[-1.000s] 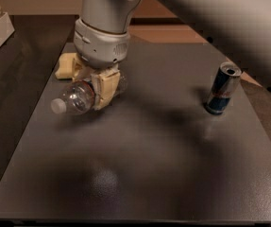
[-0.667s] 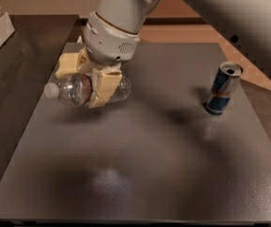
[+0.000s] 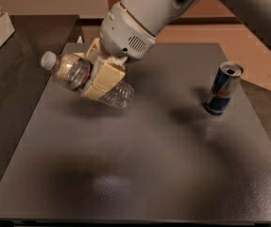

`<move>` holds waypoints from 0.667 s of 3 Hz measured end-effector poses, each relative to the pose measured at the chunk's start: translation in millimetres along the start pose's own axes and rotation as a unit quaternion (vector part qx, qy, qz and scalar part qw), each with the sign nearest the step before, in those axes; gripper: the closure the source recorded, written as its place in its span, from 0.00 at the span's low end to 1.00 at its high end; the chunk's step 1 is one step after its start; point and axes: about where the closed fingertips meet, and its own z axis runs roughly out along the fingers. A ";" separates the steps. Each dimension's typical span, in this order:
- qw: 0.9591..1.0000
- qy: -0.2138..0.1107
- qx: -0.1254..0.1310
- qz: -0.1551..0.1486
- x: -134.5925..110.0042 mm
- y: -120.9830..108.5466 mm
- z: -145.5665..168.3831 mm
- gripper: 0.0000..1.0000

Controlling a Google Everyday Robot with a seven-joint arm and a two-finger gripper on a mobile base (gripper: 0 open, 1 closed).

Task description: Place water bottle upright

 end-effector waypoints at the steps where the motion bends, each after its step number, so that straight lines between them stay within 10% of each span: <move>1: 0.997 -0.051 0.000 0.052 -2.9 1.8 -3.0 1.00; 2: 0.989 -0.119 -0.011 0.088 -4.1 5.6 0.6 1.00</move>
Offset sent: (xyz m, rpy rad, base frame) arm -0.0076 -0.0019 0.0014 0.3523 0.3288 -0.1391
